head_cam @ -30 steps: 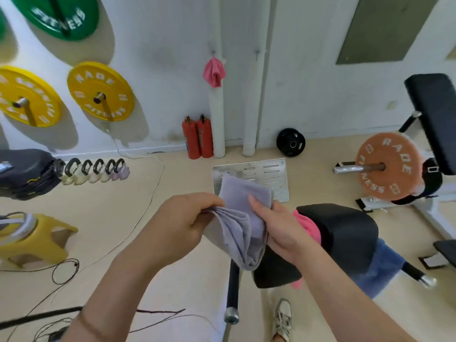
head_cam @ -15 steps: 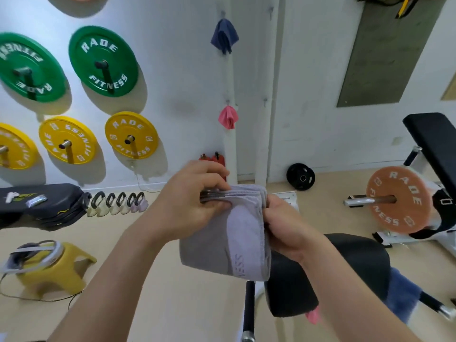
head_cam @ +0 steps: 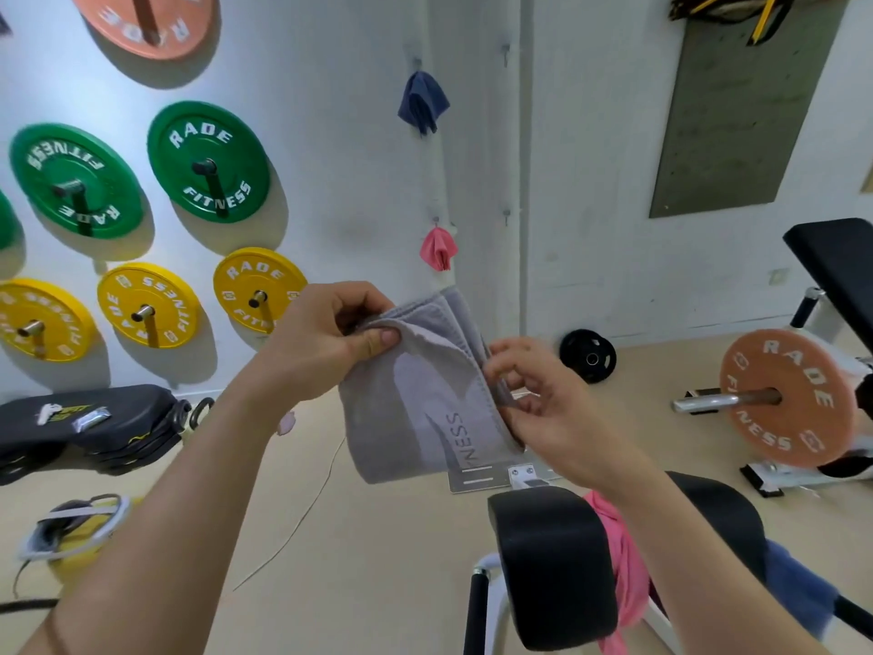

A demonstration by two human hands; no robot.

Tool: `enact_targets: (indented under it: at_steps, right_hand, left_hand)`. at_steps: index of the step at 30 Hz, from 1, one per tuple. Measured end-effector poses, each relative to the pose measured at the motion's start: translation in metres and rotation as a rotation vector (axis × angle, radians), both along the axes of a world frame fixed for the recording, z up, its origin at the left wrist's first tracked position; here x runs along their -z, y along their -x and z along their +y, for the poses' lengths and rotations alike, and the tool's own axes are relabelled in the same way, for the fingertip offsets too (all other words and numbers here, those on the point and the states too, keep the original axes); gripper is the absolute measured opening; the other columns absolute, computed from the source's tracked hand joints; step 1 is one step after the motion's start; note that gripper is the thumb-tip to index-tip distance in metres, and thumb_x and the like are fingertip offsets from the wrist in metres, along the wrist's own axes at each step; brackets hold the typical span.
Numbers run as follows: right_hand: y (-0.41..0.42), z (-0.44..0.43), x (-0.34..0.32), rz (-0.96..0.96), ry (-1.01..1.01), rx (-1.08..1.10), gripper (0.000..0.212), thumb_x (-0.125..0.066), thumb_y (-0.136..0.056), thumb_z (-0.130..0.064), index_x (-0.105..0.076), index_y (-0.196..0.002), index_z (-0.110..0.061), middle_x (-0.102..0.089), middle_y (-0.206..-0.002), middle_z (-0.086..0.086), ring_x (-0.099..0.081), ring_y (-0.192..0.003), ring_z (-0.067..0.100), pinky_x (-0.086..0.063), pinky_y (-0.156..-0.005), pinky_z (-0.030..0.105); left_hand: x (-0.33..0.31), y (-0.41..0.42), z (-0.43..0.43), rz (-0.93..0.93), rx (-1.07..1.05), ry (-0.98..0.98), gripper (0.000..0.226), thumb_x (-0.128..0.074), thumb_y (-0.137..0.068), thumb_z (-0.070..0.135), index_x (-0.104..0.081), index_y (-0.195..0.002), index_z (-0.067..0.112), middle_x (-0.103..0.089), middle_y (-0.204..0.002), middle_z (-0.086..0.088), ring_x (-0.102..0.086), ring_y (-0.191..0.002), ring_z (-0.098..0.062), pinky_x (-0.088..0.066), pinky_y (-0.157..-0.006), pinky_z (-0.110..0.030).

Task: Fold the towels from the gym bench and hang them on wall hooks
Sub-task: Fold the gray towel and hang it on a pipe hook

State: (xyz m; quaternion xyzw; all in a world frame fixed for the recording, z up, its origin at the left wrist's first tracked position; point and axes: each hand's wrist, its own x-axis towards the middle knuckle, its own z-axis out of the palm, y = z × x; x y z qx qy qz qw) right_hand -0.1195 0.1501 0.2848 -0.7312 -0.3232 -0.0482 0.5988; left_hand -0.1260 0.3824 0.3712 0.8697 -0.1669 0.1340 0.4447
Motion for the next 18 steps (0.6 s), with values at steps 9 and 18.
enact_targets:
  at_steps: [9, 18]
  right_hand:
    - [-0.025, 0.012, -0.012, 0.157, 0.37, -0.146, 0.025, -0.056, -0.083, -0.034, -0.074, -0.09, -0.019, -0.065, -0.103, -0.005, -0.062, -0.095, 0.011, -0.05, -0.079, 0.029]
    - [-0.074, 0.099, -0.006, 0.155, 0.467, 0.247, 0.05, -0.069, -0.057, -0.072, -0.062, -0.08, -0.029, -0.062, -0.102, -0.017, -0.058, -0.097, 0.0, -0.045, -0.082, 0.027]
  left_hand:
    - [-0.009, -0.037, 0.022, -0.07, -0.115, 0.05, 0.021, -0.073, -0.078, 0.004, -0.07, -0.074, 0.025, -0.065, -0.061, 0.018, -0.056, -0.062, 0.002, -0.045, -0.058, -0.014]
    - [0.017, -0.091, 0.102, -0.039, -0.116, -0.145, 0.013, -0.079, -0.073, 0.019, -0.072, -0.078, 0.029, -0.068, -0.07, 0.016, -0.061, -0.069, -0.004, -0.045, -0.062, -0.019]
